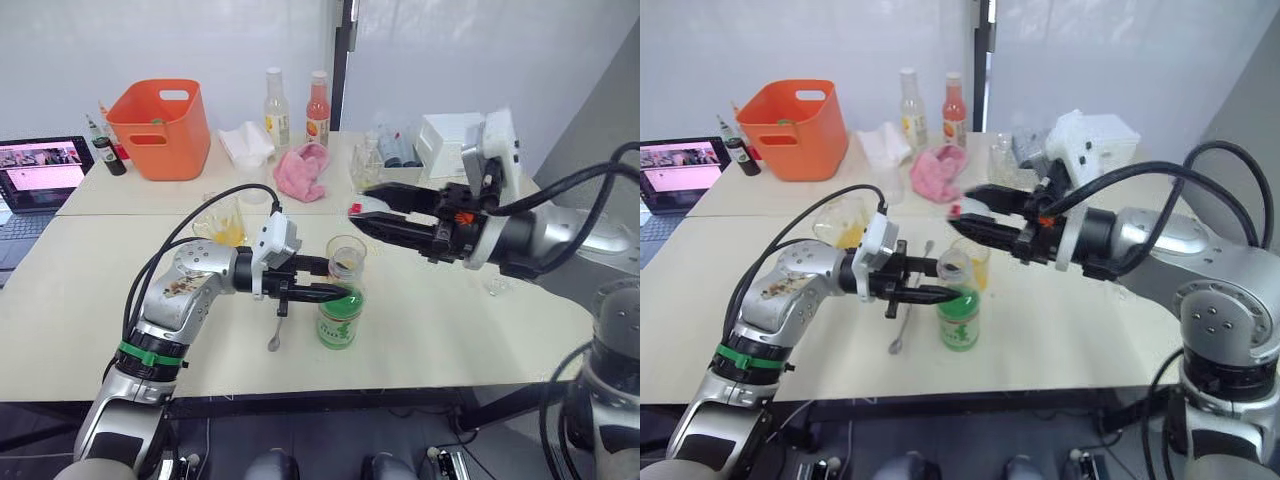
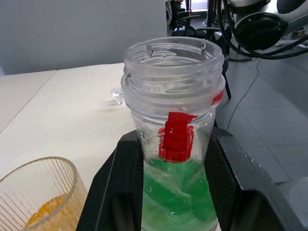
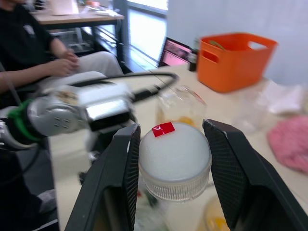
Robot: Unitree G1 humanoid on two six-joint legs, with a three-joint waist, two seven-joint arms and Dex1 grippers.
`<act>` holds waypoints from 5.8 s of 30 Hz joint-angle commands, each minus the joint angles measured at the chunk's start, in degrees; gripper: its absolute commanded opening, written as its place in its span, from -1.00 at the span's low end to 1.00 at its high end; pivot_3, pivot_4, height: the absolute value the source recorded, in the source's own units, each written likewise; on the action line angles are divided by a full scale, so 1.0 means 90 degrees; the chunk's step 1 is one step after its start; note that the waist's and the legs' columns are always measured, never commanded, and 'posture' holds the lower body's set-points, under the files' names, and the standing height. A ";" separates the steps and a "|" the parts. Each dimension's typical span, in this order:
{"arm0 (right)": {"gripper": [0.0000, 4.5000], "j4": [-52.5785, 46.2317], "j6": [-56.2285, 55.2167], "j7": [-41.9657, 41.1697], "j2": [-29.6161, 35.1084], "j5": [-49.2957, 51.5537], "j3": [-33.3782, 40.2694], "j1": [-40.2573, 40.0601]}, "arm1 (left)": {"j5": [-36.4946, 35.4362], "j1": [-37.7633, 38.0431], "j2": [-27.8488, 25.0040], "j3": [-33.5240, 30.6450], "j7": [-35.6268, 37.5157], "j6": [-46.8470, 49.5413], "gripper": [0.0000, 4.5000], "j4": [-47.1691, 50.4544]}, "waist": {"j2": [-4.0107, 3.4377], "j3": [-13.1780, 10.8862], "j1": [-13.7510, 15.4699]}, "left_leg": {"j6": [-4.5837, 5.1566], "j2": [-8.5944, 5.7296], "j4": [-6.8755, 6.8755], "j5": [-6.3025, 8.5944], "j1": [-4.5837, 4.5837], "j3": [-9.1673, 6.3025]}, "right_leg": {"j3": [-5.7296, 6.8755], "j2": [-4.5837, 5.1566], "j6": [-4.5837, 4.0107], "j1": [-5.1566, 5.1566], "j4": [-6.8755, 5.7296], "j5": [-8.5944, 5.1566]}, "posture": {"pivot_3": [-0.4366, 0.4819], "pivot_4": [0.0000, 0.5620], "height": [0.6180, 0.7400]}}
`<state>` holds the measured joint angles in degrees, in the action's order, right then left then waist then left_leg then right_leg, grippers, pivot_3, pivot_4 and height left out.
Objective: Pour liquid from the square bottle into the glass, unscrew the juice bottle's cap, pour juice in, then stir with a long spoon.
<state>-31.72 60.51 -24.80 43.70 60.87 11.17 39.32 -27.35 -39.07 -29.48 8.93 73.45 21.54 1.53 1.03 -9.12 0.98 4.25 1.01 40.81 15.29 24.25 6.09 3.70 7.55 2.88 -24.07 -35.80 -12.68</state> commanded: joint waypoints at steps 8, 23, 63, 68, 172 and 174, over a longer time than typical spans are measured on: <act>-0.29 0.0139 -0.0789 0.0789 0.0024 -0.1778 0.0634 -0.2689 | 0.0046 0.0094 -0.0061 0.0105 0.0057 0.0088 -0.37 0.0104 | -0.0002 0.0002 -0.0028 | -0.0003 0.0000 -0.0001 -0.0002 -0.0006 0.0006 | -0.0009 -0.0002 0.0002 -0.0004 -0.0003 0.0001 | -0.05 -0.47 1.00; -0.29 0.1712 -0.2654 0.1688 -0.1770 -0.4111 0.0084 -0.3544 | 0.0070 -0.0002 -0.0038 0.0075 0.0016 0.0066 -0.37 -0.0006 | -0.0003 0.0004 -0.0033 | -0.0011 -0.0004 0.0000 -0.0007 -0.0009 0.0010 | -0.0022 -0.0002 0.0005 -0.0009 -0.0001 -0.0001 | -0.05 -0.47 1.00; 0.99 -0.0544 -0.1751 -0.0495 -0.0712 -0.1539 0.0106 -0.2806 | -0.0535 -0.0299 -0.1154 -0.1056 0.0083 0.0564 -0.37 0.0063 | -0.0005 0.0005 -0.0011 | -0.0005 0.0000 0.0001 -0.0003 -0.0006 0.0007 | -0.0021 -0.0009 0.0004 -0.0011 -0.0007 -0.0001 | -0.05 -0.47 1.00; 0.99 -0.0449 -0.1774 -0.0407 -0.0783 -0.1649 0.0000 -0.2813 | -0.0211 -0.0748 -0.1243 -0.1084 0.0108 0.0193 -0.37 -0.0463 | -0.0004 0.0004 0.0004 | -0.0005 -0.0005 0.0005 -0.0003 0.0000 0.0007 | -0.0017 -0.0009 0.0007 -0.0011 -0.0007 0.0001 | -0.05 -0.47 1.00; 0.99 -0.1162 -0.1139 0.1336 -0.1708 -0.1506 -0.0721 -0.2151 | 0.8770 -0.4569 0.0195 0.3077 -0.9433 -0.8899 -0.37 -0.8201 | 0.0004 0.0000 -0.0024 | 0.0004 -0.0016 0.0014 0.0002 0.0039 0.0018 | 0.0004 -0.0007 0.0017 -0.0033 0.0001 0.0007 | -0.05 -0.47 1.00; 0.99 -0.1157 -0.1135 0.1336 -0.1704 -0.1506 -0.0724 -0.2142 | 0.8769 -0.4576 0.0200 0.3075 -0.9435 -0.8896 -0.37 -0.8215 | 0.0004 0.0000 -0.0024 | 0.0004 -0.0016 0.0014 0.0002 0.0039 0.0018 | 0.0004 -0.0006 0.0017 -0.0033 0.0001 0.0007 | -0.05 -0.47 1.00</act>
<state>-40.03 50.68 -12.80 28.55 46.33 3.74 19.50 52.54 -77.18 -27.40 37.37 -9.58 -58.62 -73.25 1.06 -9.12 0.76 4.28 0.87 40.94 15.31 24.59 6.25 3.73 7.49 3.03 -24.37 -35.79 -12.62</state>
